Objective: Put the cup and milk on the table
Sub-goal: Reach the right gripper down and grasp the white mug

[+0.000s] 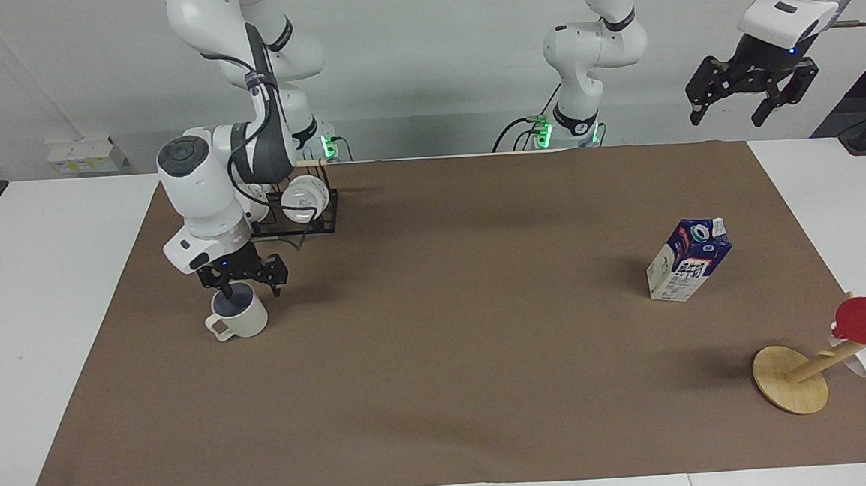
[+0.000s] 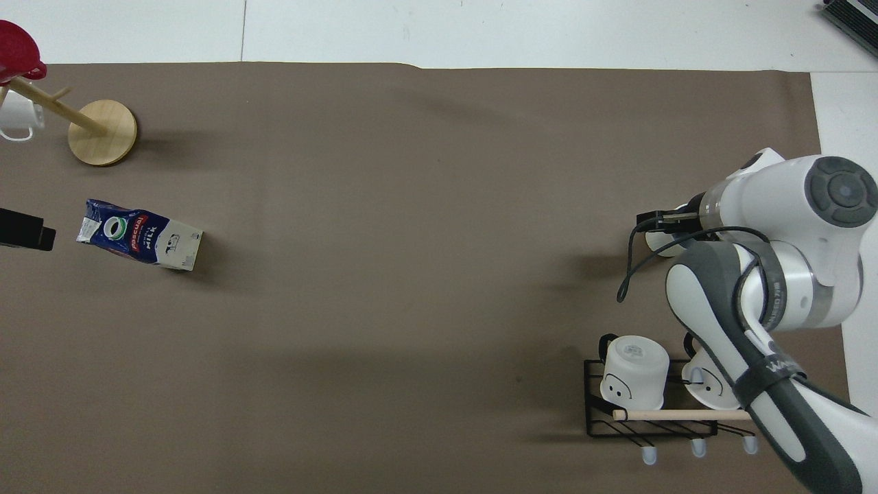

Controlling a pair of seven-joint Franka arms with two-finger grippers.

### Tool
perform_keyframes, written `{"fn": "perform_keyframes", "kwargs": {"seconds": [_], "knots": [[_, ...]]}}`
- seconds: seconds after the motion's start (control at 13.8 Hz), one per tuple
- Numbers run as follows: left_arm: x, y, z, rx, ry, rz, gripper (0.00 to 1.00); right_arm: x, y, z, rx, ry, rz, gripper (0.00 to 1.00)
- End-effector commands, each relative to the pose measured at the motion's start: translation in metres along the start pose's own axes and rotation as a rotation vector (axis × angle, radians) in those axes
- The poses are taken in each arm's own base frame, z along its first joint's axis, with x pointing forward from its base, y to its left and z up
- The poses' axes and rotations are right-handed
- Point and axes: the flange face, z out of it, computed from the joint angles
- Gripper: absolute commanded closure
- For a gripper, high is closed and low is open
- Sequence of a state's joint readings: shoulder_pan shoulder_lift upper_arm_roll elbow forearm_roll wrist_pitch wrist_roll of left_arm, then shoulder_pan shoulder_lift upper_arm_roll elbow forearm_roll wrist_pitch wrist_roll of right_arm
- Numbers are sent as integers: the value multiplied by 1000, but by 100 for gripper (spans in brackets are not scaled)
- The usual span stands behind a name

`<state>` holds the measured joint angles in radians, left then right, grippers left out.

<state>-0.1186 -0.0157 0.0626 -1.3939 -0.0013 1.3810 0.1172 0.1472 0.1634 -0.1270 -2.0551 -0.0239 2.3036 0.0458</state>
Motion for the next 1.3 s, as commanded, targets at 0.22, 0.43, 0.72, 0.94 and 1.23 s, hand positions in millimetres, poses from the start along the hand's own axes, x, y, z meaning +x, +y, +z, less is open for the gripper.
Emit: {"fn": "perform_keyframes", "kwargs": {"seconds": [0.22,0.43,0.72,0.94,1.23], "knots": [[-4,-1,-5,2,-3,-4,0,2,0,18,22,22,48,0],[-4,-1,-5,2,-3,-4,0,4,0,29,49,26,73,0],[-4,-1,-5,2,-3,-4,0,5,6,29,49,26,77,90],[-4,-1,-5,2,-3,-4,0,7,6,28,48,29,74,100],[-4,-1,-5,2,-3,-4,0,21,-4,13,53,55,81,100]]}}
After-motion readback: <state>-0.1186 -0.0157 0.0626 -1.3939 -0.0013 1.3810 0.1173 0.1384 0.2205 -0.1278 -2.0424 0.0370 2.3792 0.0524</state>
